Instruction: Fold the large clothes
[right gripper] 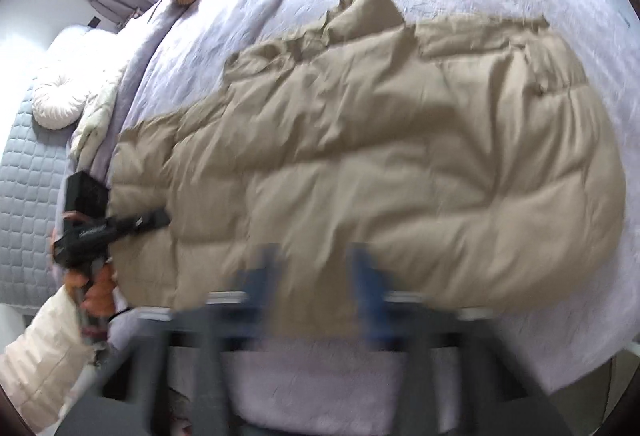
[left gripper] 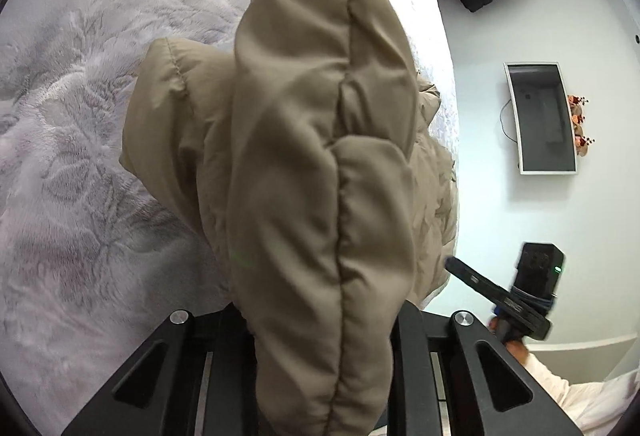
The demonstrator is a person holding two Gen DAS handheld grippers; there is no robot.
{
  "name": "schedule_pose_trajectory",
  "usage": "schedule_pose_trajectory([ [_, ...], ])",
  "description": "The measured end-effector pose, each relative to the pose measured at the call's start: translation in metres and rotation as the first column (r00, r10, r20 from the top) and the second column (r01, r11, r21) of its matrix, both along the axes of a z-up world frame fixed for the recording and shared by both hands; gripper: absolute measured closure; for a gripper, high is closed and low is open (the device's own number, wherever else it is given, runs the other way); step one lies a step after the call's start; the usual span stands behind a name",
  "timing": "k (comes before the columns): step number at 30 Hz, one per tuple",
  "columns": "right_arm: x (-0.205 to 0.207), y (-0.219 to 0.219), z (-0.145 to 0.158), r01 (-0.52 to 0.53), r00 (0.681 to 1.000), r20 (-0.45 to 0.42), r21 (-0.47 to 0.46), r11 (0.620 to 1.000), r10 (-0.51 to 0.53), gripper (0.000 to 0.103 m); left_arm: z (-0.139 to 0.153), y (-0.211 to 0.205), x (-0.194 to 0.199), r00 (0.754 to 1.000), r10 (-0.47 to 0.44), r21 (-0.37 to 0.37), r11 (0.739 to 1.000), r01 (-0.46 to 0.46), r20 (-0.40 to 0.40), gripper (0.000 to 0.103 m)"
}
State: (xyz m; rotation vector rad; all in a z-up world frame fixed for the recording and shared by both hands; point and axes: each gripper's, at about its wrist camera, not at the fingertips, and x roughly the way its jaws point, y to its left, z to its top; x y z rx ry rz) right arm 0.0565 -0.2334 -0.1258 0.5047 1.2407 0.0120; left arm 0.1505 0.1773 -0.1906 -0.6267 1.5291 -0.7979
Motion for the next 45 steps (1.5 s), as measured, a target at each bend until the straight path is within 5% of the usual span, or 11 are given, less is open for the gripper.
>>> schedule_pose_trajectory([
  [7, 0.039, -0.01, -0.06, -0.009, 1.0, 0.014, 0.091, 0.996, 0.008, 0.095, 0.074, -0.036, -0.025, 0.998, -0.016, 0.031, 0.999, 0.014, 0.065, 0.08],
  [12, 0.057, -0.028, -0.089, 0.02, 1.0, -0.01, 0.237, 0.971, -0.018, 0.096, 0.131, -0.114, -0.049, 0.98, -0.12, 0.107, 0.989, 0.104, 0.157, 0.08],
  [17, 0.064, -0.047, -0.114, 0.055, 0.998, -0.047, 0.385, 0.921, -0.04, 0.1, 0.153, -0.189, -0.072, 0.959, -0.201, 0.207, 0.965, 0.159, 0.202, 0.08],
  [25, 0.069, -0.071, -0.136, 0.117, 0.989, -0.135, 0.537, 0.836, -0.051, 0.103, 0.159, -0.247, -0.098, 0.941, -0.245, 0.359, 0.921, 0.151, 0.232, 0.08],
  [30, 0.053, -0.111, -0.1, 0.071, 0.994, -0.104, 0.526, 0.847, -0.019, 0.101, 0.157, -0.278, -0.106, 0.937, -0.274, 0.433, 0.887, 0.159, 0.216, 0.08],
  [35, 0.011, -0.183, -0.07, 0.151, 0.989, -0.07, 0.491, 0.858, -0.134, 0.101, 0.144, -0.368, -0.105, 0.905, -0.364, 0.481, 0.848, 0.225, 0.218, 0.077],
  [39, -0.03, -0.235, -0.07, 0.263, 0.964, -0.094, 0.456, 0.85, -0.248, 0.101, 0.122, -0.411, -0.116, 0.878, -0.427, 0.452, 0.841, 0.297, 0.217, 0.05],
  [45, -0.076, -0.272, -0.066, 0.358, 0.933, -0.118, 0.418, 0.835, -0.341, 0.101, 0.092, -0.457, -0.114, 0.872, -0.444, 0.387, 0.856, 0.343, 0.208, 0.028],
])
